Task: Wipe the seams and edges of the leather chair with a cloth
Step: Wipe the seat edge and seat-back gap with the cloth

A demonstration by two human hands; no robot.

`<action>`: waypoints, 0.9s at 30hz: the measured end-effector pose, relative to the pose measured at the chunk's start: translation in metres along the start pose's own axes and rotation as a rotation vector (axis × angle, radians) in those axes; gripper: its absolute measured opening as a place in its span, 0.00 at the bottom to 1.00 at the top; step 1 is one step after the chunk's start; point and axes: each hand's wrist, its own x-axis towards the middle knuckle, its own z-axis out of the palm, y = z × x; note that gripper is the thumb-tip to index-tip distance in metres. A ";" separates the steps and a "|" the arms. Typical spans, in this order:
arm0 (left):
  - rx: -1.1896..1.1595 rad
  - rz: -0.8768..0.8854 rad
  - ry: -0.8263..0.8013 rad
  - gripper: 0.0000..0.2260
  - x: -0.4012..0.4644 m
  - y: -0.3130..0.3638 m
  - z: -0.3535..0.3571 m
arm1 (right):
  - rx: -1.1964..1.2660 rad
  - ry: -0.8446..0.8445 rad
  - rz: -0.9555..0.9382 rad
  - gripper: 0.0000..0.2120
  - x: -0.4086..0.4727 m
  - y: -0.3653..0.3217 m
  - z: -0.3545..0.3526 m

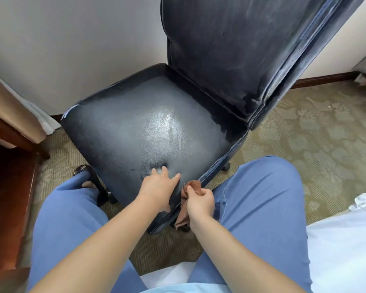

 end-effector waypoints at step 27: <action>0.099 -0.012 -0.040 0.51 0.003 0.007 -0.010 | -0.230 -0.102 -0.091 0.06 -0.012 0.022 0.001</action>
